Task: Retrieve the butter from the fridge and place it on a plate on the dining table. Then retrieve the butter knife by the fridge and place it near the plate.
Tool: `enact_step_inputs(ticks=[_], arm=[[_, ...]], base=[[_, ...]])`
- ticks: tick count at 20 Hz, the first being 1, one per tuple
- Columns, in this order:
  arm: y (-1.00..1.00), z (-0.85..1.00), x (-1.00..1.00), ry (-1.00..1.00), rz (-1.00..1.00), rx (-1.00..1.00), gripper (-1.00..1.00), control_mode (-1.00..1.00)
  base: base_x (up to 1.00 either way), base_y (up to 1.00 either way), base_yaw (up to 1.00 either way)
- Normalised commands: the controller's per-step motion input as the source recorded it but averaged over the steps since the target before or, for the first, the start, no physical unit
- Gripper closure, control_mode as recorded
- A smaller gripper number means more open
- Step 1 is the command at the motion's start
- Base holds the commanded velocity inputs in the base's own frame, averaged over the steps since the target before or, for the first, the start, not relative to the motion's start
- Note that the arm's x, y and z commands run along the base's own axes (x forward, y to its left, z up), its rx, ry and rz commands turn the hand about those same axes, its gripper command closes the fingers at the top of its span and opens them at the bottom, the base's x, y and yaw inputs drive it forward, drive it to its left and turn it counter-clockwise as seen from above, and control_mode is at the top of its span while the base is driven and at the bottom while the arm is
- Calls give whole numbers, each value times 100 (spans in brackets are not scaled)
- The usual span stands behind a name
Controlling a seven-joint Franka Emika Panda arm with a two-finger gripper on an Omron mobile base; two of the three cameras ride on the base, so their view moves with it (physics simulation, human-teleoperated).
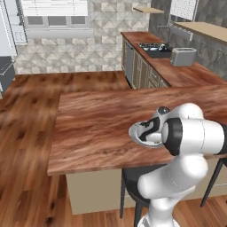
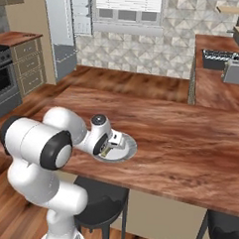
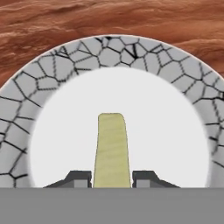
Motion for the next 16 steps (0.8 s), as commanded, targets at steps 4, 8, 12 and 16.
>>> enact_step_inputs(ticks=[4, 8, 12, 16], arm=[[0, -20, 15, 0, 0, 2, 100, -100], [0, -7, 6, 0, 0, 0, -100, -100], [0, 0, 0, 0, 0, 0, -100, -100], [0, 0, 0, 0, 0, 0, -100, -100]], base=[[0, 0, 0], [0, 0, 0], [0, 0, 0], [0, 0, 0]])
